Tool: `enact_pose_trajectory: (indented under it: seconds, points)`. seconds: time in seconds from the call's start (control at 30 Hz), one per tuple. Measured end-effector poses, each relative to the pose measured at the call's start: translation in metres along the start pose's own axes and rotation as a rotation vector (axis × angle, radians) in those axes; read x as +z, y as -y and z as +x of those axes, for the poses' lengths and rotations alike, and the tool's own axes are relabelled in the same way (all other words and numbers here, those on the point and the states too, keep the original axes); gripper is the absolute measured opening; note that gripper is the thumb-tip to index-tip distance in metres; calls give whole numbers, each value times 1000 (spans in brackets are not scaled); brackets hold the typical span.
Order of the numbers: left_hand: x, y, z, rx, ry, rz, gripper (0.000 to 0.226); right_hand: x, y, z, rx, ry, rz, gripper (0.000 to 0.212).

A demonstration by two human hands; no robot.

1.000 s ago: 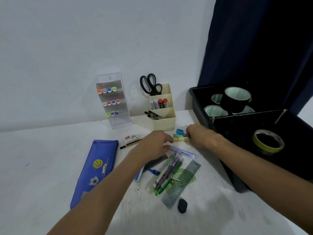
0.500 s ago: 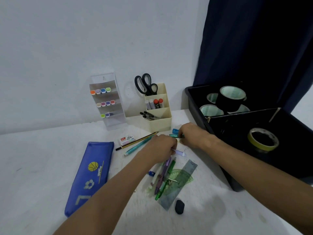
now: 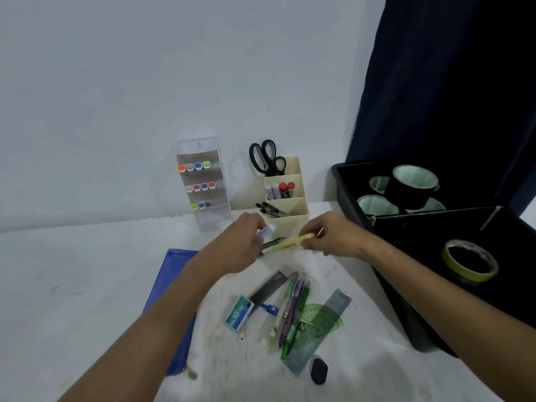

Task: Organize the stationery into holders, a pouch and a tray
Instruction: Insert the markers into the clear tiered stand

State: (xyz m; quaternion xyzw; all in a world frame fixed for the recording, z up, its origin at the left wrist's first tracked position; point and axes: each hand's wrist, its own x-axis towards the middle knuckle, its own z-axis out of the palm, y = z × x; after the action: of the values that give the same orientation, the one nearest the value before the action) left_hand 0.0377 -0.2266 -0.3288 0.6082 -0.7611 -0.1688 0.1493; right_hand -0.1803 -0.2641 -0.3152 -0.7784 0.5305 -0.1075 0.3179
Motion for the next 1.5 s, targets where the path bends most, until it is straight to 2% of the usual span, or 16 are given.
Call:
enact_pose_trajectory:
  seconds: [0.07,0.17,0.2,0.33,0.53,0.67,0.8,1.07,1.3,1.5]
  points:
    - [-27,6,-5,-52,-147,-113,17,-2,20,1,-68,-40,59,20]
    - [-61,12,-13,-83,-351,-126,48,1,54,6,-207,-158,71,23]
    - [-71,15,-15,-95,-422,-101,47,2,65,10,-252,-206,73,22]
    - [-89,31,-18,-82,-657,9,17,12,95,32,-379,-342,38,20]
    - [-72,55,-18,-20,-778,-20,12,37,111,61,-438,-359,-97,21]
    - [-55,70,-14,-23,-796,-17,12,51,111,73,-440,-338,-209,26]
    - [-41,79,-7,-43,-728,38,10,63,111,87,-466,-312,-262,26]
    - [-28,90,12,-52,-573,53,15,83,113,121,-385,-252,-171,22]
    - [-32,99,27,-245,-428,199,23,94,113,136,-343,-226,-141,21]
    - [-30,104,38,-302,-400,199,23,101,110,142,-326,-262,-156,24]
